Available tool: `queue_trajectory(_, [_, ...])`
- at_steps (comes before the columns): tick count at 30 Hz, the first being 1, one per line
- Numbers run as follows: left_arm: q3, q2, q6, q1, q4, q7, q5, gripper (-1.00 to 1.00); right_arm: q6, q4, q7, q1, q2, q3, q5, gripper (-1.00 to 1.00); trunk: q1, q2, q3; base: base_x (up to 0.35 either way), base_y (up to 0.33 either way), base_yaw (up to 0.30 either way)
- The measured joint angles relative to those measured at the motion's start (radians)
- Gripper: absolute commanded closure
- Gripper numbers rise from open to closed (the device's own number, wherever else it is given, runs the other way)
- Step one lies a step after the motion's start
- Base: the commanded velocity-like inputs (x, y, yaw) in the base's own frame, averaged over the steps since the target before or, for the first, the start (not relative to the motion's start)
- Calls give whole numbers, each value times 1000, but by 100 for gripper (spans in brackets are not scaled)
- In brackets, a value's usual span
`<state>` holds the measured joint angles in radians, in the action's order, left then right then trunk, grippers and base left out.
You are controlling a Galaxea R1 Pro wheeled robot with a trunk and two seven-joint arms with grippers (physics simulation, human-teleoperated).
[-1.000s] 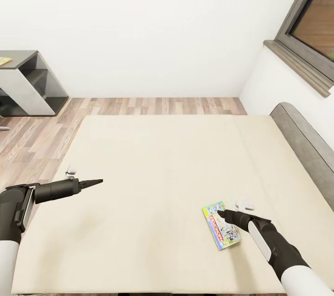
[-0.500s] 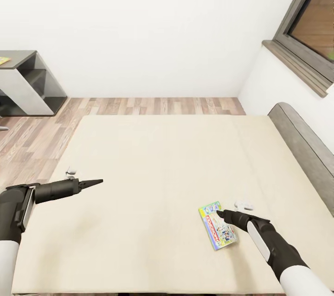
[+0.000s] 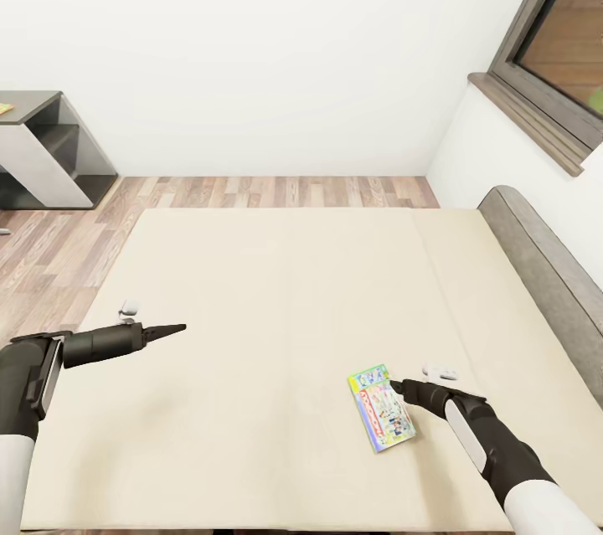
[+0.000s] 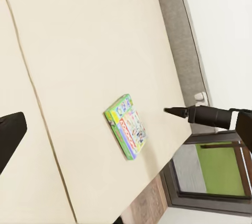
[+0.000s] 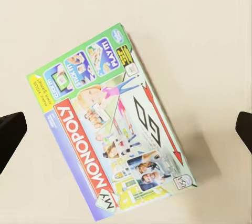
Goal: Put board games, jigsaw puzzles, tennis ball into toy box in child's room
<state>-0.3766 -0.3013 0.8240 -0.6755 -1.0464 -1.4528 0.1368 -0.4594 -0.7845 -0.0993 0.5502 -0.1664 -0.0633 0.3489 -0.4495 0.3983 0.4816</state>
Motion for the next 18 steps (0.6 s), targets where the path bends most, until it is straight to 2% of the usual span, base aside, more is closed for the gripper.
queue_trajectory(6, [0, 0, 0, 0, 0, 0, 0, -100, 0, 0, 0, 0, 0, 0, -1, -100, 0, 0, 0, 0, -91, 0])
queue_trajectory(18, [-1, 0, 0, 0, 0, 0, 1, -100, -1, -3, 0, 0, 2, -1, 6, -100, 0, 0, 0, 0, -5, 0])
